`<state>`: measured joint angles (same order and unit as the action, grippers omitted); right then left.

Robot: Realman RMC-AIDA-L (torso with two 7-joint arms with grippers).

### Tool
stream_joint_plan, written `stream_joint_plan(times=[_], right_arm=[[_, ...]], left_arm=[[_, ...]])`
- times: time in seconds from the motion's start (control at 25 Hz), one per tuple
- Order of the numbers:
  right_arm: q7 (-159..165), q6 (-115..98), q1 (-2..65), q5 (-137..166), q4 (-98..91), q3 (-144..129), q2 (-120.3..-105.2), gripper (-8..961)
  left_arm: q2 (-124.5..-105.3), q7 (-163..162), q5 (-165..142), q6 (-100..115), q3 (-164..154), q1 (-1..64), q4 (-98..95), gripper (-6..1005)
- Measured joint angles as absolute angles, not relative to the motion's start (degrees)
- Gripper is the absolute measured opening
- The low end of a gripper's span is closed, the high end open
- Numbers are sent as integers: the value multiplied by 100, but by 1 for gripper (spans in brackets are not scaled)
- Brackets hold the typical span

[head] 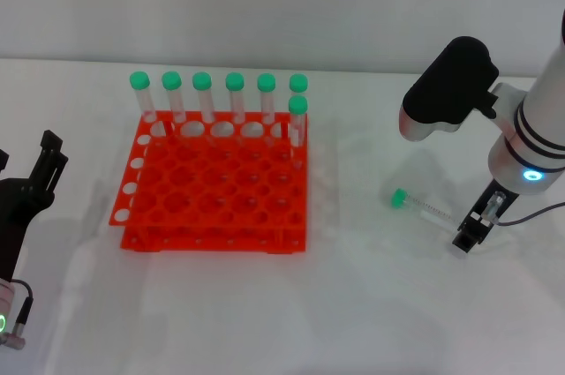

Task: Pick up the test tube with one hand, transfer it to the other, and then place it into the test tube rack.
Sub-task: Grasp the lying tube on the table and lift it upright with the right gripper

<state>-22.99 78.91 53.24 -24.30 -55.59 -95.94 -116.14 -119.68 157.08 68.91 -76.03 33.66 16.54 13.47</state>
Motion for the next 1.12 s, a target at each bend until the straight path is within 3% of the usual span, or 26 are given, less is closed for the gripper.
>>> stream_joint_plan(times=[0.76, 1.12], right_arm=[[-2525, 7548, 5596, -2743, -4805, -9562, -11602, 487], [-2531, 7491, 5670, -2761, -4738, -9554, -11601, 276]], left_arm=[[-11962, 15706, 6891, -7640, 3366, 1652, 1364, 874], [-11962, 15706, 6891, -7646, 3366, 1652, 1362, 874]])
